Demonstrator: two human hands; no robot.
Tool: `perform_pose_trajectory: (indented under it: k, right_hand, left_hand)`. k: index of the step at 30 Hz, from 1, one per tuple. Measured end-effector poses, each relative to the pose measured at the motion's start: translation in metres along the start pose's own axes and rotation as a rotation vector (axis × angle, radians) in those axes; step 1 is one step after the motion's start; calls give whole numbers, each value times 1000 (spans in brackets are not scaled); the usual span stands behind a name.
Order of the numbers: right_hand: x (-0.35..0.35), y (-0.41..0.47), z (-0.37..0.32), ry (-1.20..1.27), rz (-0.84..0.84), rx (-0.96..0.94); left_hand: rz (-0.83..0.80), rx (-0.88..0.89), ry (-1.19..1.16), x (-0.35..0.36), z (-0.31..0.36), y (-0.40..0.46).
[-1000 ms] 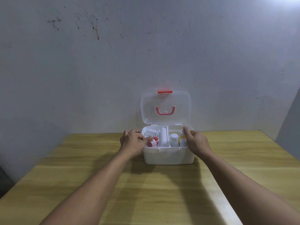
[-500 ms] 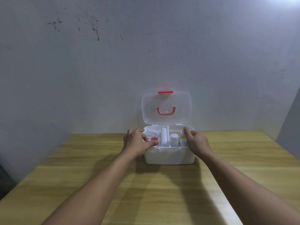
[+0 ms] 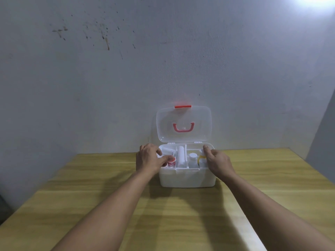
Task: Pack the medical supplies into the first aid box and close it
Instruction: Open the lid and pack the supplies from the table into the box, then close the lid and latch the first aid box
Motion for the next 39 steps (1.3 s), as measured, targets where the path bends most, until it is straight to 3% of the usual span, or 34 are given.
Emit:
perform_pose_trajectory:
  k: [3, 10, 16, 21, 27, 29, 35, 39]
  right_hand:
    - [1, 0, 0, -6, 1, 4]
    - [-1, -1, -2, 18, -18, -2]
    - [0, 0, 1, 75, -46, -22]
    - [3, 3, 5, 51, -79, 18]
    - [1, 2, 3, 37, -82, 31]
    - [-4, 3, 0, 29, -34, 4]
    - [-41, 2, -39, -39, 375, -268]
    - [-54, 3, -64, -38, 346, -410]
  left_hand:
    - [57, -18, -140, 1, -3, -1]
    - [-31, -80, -310, -2, 7, 23]
    - [-35, -40, -348, -26, 34, 65]
    - [-208, -73, -536, -28, 47, 91]
    - [-74, -21, -534, -38, 44, 88]
    - [-12, 10, -481, -42, 42, 84]
    - [138, 78, -445, -51, 37, 60]
    - [147, 114, -467, -53, 31, 39]
Point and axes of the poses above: each hand's wrist, its own y-axis towards the middle knuckle, its own x-axis out of the palm, z = x × y, the point moved 3 cm from there along y, towards the middle knuckle, and after that the axes turned 2 degrees about -x, right-handed, at the moved point
